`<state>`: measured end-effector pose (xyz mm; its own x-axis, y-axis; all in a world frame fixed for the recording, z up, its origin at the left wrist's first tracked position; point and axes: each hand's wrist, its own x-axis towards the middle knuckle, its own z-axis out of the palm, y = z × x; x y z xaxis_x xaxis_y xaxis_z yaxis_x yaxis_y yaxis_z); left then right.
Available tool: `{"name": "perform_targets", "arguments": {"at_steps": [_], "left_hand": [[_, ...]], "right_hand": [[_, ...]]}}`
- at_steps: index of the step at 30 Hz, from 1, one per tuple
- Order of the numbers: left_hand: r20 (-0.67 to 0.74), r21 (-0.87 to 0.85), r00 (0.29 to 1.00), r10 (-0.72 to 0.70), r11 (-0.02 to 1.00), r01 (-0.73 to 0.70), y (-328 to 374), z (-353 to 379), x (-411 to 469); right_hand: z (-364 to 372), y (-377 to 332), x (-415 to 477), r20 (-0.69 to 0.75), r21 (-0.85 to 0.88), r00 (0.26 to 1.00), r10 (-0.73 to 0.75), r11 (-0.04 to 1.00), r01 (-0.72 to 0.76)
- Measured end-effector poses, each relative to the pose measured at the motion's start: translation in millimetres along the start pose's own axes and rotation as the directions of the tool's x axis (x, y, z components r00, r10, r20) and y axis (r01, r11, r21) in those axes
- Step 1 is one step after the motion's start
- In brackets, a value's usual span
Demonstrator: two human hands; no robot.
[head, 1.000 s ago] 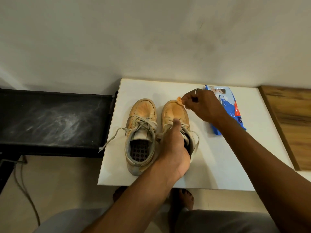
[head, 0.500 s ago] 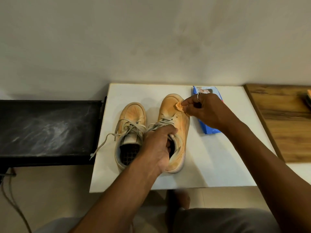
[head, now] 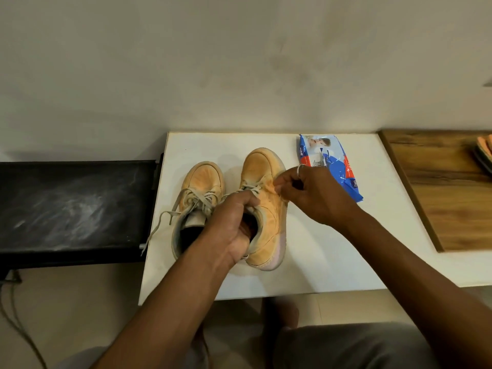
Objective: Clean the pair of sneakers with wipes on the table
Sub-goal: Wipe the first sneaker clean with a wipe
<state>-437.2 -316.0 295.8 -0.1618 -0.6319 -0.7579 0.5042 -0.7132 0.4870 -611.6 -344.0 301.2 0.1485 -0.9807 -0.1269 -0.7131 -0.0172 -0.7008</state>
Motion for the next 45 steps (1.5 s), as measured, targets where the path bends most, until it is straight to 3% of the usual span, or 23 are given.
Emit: {"name": "perform_targets", "arguments": {"at_steps": [3, 16, 20, 25, 30, 36, 40, 45], "left_hand": [[0.035, 0.008, 0.999, -0.006, 1.000, 0.006, 0.3, 0.3, -0.9], [0.073, 0.032, 0.996, 0.043, 0.998, -0.045, -2.7, 0.8, 2.8], [0.105, 0.042, 0.993, 0.046, 0.998, -0.051, -6.6, 1.1, 3.2], [0.104, 0.024, 0.993, 0.059, 0.998, -0.062, -4.1, 2.0, 6.3], [0.088, 0.026, 0.994, 0.060, 0.998, -0.063, -4.0, -2.0, 12.1], [0.111, 0.017, 0.992, 0.061, 0.998, -0.064, -4.7, -2.8, 9.6], [0.116, 0.050, 0.992, 0.053, 0.997, -0.059, -3.7, -2.4, 9.2], [0.196, 0.048, 0.979, 0.063, 0.996, -0.074, -4.1, -3.9, 5.3]], "right_hand": [[-3.1, -1.7, -5.3, 0.169, 0.109, 0.985, -0.029, 0.994, 0.010], [-1.8, -0.2, 0.0, 0.057, -0.107, 0.998, -0.012, 0.994, 0.018], [0.2, -0.8, 1.5, 0.046, -0.088, 0.998, 0.031, 0.996, -0.027], [-4.4, -2.6, -5.0, 0.141, 0.111, 0.990, -0.023, 0.994, 0.007], [6.9, -8.0, 0.3, -0.002, -0.046, 0.999, -0.035, 0.998, 0.035], [-3.9, -5.5, -4.2, 0.182, 0.051, 0.982, -0.060, 0.997, 0.051], [2.6, -6.4, 0.5, 0.021, -0.052, 1.000, -0.021, 0.998, 0.022], [-3.2, -9.0, -6.2, 0.201, 0.102, 0.978, -0.064, 0.994, 0.044]]}}
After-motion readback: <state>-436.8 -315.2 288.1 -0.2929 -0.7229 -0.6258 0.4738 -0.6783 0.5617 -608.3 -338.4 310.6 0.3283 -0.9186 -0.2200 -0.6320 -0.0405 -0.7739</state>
